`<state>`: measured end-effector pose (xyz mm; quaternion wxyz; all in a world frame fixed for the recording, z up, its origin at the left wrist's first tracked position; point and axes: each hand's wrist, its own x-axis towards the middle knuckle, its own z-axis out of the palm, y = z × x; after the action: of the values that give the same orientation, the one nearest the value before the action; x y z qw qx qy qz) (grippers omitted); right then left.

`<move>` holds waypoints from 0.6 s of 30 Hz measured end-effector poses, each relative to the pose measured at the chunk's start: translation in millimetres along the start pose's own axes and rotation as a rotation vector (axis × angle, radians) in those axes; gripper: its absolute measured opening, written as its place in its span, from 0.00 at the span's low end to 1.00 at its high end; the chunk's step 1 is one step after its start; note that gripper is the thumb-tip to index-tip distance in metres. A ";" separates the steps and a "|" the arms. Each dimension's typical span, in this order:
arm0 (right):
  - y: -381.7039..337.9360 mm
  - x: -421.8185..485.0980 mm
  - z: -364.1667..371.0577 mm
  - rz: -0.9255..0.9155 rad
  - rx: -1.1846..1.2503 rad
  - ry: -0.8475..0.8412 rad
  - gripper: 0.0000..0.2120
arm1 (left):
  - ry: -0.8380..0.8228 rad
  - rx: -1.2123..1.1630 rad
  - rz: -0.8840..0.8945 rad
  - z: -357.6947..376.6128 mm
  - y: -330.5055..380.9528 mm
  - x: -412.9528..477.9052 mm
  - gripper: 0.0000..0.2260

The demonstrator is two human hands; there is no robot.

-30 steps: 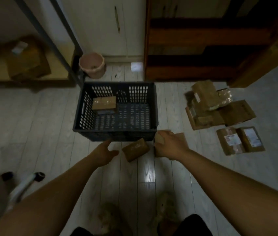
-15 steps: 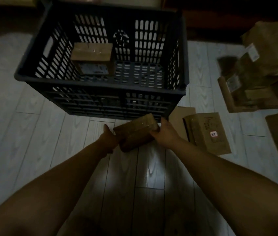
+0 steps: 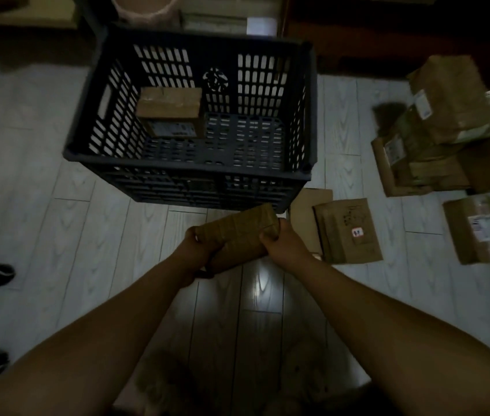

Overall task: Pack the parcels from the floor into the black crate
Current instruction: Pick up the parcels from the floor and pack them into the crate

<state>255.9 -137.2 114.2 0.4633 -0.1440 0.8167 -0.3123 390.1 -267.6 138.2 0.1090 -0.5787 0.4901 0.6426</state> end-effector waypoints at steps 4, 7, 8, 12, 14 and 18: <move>-72.3 -91.0 -44.0 0.010 0.031 -0.002 0.23 | -0.035 0.005 -0.004 -20.6 54.0 -102.2 0.28; -131.0 -154.5 -79.1 -0.022 0.070 0.013 0.20 | -0.051 -0.029 0.014 -36.4 100.8 -176.6 0.28; -150.1 -174.5 -90.7 -0.032 0.086 0.018 0.20 | -0.057 -0.034 0.025 -41.4 116.6 -201.6 0.29; -227.5 -247.5 -135.3 -0.050 0.111 0.053 0.21 | -0.050 -0.026 0.087 -62.2 179.7 -294.8 0.30; -264.5 -279.6 -156.6 -0.077 0.103 0.082 0.21 | -0.049 -0.013 0.125 -73.0 209.9 -337.4 0.28; -328.1 -330.0 -198.7 -0.179 0.076 0.136 0.21 | -0.045 0.013 0.265 -87.5 267.4 -407.6 0.24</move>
<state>244.5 -139.7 620.1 0.3823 -0.1774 0.8176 -0.3924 381.5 -292.2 632.7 0.0378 -0.4936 0.5637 0.6612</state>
